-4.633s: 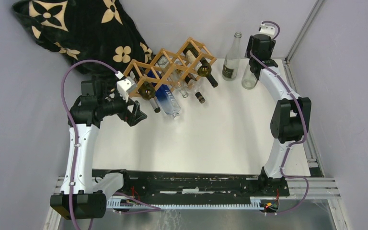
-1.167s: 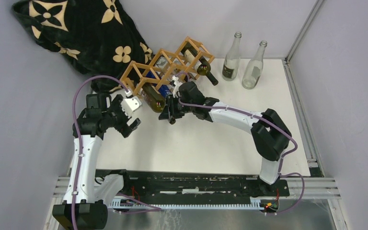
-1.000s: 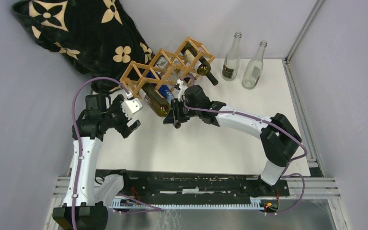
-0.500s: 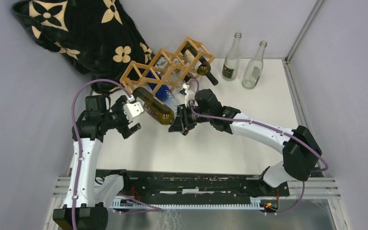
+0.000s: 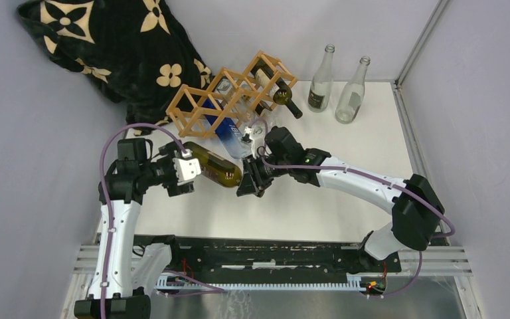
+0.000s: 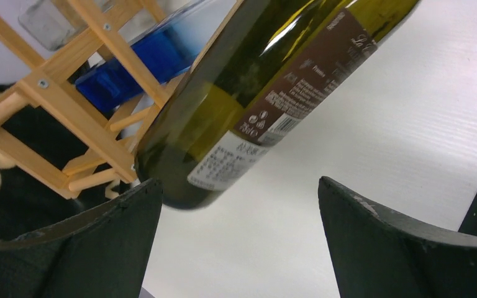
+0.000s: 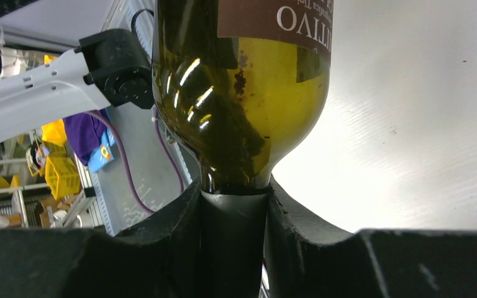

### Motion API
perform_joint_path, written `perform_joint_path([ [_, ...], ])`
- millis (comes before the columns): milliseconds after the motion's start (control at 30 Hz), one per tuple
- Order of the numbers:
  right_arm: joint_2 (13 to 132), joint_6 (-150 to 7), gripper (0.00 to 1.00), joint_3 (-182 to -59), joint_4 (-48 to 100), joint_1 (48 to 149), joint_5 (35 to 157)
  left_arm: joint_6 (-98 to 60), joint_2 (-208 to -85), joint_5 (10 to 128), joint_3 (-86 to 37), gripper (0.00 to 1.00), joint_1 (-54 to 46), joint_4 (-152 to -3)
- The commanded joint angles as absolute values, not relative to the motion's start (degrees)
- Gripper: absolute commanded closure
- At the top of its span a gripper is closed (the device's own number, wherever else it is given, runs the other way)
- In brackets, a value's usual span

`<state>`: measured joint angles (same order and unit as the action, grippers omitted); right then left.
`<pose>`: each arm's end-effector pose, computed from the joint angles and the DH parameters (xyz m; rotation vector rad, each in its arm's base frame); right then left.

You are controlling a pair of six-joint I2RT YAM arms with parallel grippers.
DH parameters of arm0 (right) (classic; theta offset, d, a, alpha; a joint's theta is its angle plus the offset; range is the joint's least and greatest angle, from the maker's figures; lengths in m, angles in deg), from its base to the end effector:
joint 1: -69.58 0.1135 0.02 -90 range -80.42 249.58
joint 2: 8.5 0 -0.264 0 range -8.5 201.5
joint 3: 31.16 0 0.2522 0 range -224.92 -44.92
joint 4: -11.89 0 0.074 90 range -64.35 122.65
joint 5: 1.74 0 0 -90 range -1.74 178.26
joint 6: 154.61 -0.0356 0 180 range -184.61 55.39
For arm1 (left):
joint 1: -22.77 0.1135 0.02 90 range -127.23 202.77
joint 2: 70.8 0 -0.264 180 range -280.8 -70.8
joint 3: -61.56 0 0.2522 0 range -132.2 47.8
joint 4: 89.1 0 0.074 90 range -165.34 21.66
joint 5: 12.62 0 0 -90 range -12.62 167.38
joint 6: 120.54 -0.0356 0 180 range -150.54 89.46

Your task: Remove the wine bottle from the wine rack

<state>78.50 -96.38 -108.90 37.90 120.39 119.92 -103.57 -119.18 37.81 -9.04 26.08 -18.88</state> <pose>0.2005 0.2755 0.2763 -0.7519 2.3322 1.3445 0.1471 -0.0142 0.3308 1.4807 1.6034 -0.0985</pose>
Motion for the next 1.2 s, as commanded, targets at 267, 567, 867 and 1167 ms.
perform_joint_path([
  [267,80.5,-85.7,1.0,-122.7,38.4,125.6,126.2,-133.4,-118.1,39.6,-5.1,0.0,26.0,-6.0],
  [567,81.4,-83.3,1.0,-125.1,40.2,127.1,127.3,-137.3,-117.6,43.0,-2.0,0.0,26.0,-4.8],
  [867,82.8,-84.6,0.86,-126.4,40.2,127.4,126.8,-134.1,-118.9,39.6,-5.5,0.34,26.0,-5.0],
  [1167,79.8,-86.3,0.44,-121.9,37.0,126.8,125.2,-121.7,-114.1,33.6,-3.9,0.98,26.0,-16.6],
])
